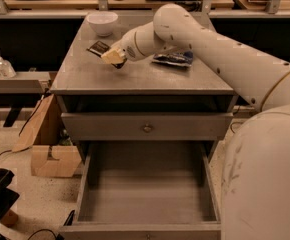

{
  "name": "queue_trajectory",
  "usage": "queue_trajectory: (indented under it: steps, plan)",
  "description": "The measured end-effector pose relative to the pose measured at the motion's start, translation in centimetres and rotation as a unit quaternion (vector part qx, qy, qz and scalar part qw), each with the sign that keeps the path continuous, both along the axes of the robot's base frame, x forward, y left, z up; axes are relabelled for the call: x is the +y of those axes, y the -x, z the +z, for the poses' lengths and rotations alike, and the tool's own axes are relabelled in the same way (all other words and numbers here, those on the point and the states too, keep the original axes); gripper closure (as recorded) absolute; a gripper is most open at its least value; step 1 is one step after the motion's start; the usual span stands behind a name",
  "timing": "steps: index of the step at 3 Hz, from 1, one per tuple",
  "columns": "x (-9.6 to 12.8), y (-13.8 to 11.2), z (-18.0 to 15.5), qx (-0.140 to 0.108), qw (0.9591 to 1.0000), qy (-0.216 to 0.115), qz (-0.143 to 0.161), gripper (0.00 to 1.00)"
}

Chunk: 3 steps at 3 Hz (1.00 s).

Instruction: Pick rxbar chocolate from middle drawer and place on counter

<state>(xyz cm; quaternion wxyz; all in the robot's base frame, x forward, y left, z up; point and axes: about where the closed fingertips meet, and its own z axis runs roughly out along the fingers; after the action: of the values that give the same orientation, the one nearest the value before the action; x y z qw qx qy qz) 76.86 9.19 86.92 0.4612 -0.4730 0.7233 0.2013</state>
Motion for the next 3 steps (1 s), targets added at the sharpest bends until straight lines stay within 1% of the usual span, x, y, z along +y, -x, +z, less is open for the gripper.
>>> queue_trajectory:
  steps: [2,3]
  plan:
    - [0.50,0.08,-0.31,0.002,1.0000,0.000,0.004,0.04]
    - [0.63,0.11,-0.40,0.003,1.0000,0.000,0.005,0.00]
